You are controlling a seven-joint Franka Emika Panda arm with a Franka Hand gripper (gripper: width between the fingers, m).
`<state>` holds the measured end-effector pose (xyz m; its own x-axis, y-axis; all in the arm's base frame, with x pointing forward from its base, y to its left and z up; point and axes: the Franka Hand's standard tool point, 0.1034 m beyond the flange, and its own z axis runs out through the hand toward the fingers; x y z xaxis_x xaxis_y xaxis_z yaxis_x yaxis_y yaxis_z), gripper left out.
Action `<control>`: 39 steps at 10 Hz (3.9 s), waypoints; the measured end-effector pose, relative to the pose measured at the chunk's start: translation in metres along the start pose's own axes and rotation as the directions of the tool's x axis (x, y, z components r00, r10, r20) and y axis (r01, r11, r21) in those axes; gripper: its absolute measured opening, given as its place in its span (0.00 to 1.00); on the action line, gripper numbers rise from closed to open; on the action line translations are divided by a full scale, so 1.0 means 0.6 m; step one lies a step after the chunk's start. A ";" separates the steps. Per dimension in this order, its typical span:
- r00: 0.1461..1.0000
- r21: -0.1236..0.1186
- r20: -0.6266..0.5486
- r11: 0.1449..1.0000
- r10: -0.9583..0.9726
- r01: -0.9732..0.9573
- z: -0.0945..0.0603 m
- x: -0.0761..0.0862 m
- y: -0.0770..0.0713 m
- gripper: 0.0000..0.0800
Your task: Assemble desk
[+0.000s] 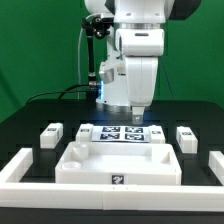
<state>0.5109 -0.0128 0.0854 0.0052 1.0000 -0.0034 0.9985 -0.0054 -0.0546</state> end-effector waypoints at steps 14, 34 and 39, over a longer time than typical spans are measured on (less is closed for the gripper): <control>0.997 0.020 -0.031 0.997 0.072 -0.071 0.123 -0.035 -0.046 0.07; 0.997 0.048 -0.059 0.998 0.042 -0.040 0.122 0.078 0.018 0.29; 0.997 0.048 -0.059 0.998 0.044 -0.041 0.123 0.077 0.018 0.79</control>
Offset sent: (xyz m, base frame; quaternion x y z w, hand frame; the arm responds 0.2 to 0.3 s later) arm -0.0159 -0.0141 -0.0480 -0.0400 0.0319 -0.0242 0.9984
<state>0.5176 0.0329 0.0112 0.0522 0.9972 0.0533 0.9936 -0.0465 -0.1028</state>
